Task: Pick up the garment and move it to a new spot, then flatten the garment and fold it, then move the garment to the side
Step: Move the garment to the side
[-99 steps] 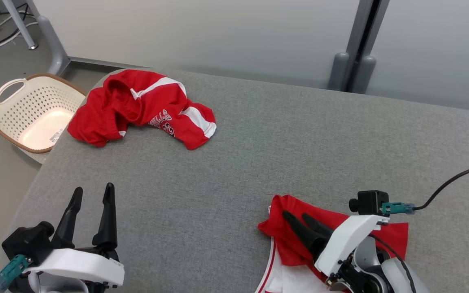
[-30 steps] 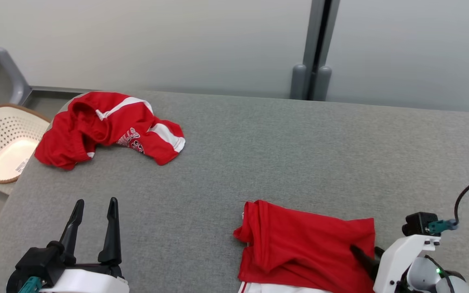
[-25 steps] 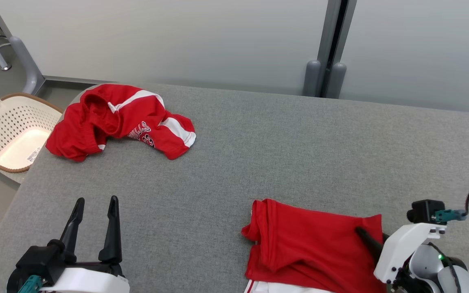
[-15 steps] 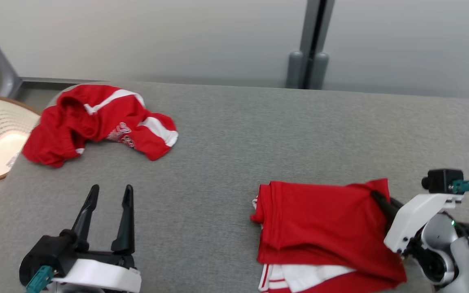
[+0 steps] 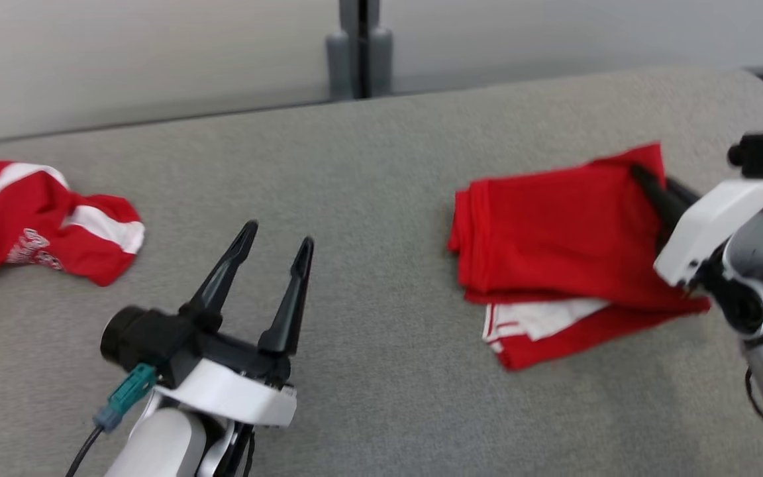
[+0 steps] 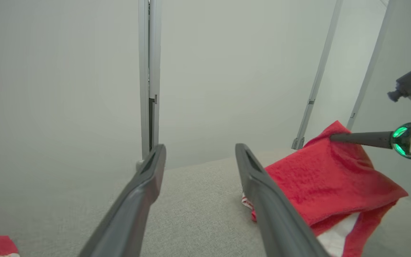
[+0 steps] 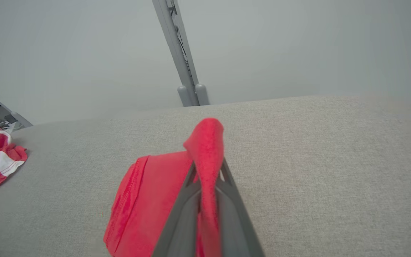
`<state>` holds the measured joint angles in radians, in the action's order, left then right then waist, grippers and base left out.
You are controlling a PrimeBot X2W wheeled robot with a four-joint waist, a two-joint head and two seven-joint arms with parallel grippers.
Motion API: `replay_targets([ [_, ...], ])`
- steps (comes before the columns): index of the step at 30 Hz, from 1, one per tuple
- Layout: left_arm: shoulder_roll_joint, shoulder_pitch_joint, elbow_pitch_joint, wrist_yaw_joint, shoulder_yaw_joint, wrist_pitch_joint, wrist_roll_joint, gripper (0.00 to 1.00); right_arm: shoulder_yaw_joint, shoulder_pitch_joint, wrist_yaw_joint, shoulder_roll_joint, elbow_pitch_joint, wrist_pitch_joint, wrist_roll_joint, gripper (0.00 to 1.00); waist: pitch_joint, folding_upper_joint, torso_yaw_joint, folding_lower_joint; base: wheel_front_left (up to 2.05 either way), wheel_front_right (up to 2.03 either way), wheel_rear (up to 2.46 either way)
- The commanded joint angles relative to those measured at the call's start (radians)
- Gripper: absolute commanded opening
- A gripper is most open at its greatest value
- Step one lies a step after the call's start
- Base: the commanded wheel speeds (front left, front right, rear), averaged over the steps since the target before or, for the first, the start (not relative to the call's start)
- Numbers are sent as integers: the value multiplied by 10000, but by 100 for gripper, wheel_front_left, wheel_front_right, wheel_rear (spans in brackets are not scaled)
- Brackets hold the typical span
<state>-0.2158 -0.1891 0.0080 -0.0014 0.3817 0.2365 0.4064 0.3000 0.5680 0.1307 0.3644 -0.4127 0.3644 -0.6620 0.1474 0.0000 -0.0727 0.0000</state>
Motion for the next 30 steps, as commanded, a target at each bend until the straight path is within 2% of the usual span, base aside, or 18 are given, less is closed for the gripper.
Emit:
replay_targets([
  [1,-90,-393,-61,-107,63,-89,-146,100,135,533,1,152,-168,-242,-62,0,1081,0,-885,0,0,0,0],
  [8,-290,-1467,-364,-244,252,-551,-509,100,675,2511,1,928,-1236,-1088,-224,0,2649,0,-1404,0,0,0,0],
  [15,-455,-1979,-582,-234,287,-745,-703,100,843,3967,-1,1801,-2904,-1828,436,0,3615,0,-1313,0,0,0,0],
  [18,-455,-2076,-584,-217,312,-754,-721,100,810,4402,-1,1860,-3702,-2074,751,0,3782,0,-1194,0,0,0,0],
  [19,-456,-2104,-564,-216,307,-742,-716,100,774,4589,-1,1913,-3942,-2247,932,30,3807,0,-1154,0,0,0,0],
  [20,-445,-2127,-536,-209,311,-713,-708,100,708,4758,-1,1919,-4220,-2440,1079,74,3818,0,-1108,0,0,0,0],
  [21,-430,-2141,-505,-210,314,-677,-686,100,686,4892,-1,1879,-4470,-2653,1301,100,3810,0,-1053,0,0,0,0],
  [26,-337,-2000,-286,-118,223,-428,-520,100,270,5351,-1,1566,-5574,-4298,2363,100,3461,0,-745,0,0,0,0],
  [30,-325,-1739,-75,-23,51,-231,-397,100,204,5223,-1,1084,-5813,-5119,2668,100,2943,0,-507,0,0,0,0],
])
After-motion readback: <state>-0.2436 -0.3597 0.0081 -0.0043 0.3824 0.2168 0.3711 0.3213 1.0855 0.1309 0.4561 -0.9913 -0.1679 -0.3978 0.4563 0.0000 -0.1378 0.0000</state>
